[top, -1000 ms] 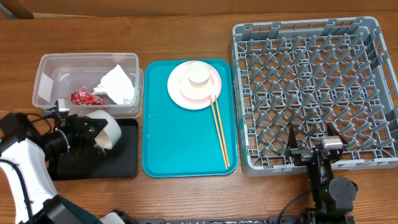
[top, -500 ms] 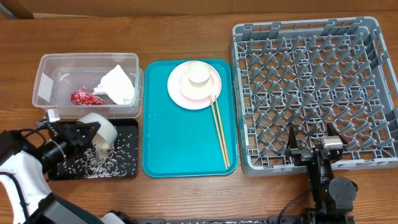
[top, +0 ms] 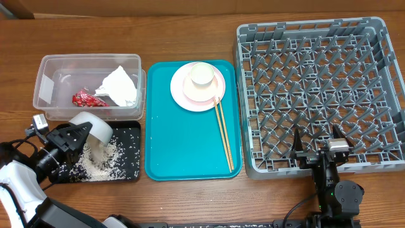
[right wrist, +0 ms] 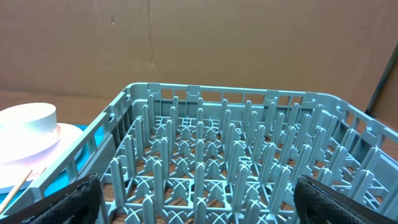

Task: Sort waste into correct bins and load items into the dishwasher
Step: 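Carry the bowl over the black tray and tip out the rice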

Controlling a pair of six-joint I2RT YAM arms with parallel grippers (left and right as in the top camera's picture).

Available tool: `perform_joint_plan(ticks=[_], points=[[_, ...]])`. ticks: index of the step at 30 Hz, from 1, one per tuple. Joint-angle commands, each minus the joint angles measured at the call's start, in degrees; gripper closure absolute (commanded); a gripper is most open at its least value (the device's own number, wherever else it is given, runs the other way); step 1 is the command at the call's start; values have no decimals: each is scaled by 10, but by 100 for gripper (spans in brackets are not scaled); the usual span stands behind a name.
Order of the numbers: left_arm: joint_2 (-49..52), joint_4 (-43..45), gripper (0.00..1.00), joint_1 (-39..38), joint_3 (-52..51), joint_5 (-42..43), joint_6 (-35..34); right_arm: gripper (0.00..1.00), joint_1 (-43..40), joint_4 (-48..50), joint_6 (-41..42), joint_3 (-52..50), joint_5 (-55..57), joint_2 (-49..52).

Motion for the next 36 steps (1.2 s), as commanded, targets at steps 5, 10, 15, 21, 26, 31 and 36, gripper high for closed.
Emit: perform_joint_plan(ticks=[5, 10, 15, 21, 26, 31, 36], points=[[-8, 2, 96, 4, -5, 37, 21, 0, 2, 3, 0, -6, -1, -6], [-8, 3, 96, 4, -5, 81, 21, 0, 2, 3, 0, -6, -1, -6], [-8, 23, 96, 4, -5, 86, 21, 0, 2, 3, 0, -6, -1, -6], [-8, 12, 96, 4, -5, 86, 21, 0, 2, 3, 0, -6, -1, -6], [-8, 40, 96, 4, -5, 85, 20, 0, 2, 3, 0, -6, -1, -6], [-8, 21, 96, 3, -5, 88, 9, 0, 2, 3, 0, -6, -1, -6], [-8, 16, 96, 3, -5, 97, 25, 0, 2, 3, 0, -6, -1, -6]])
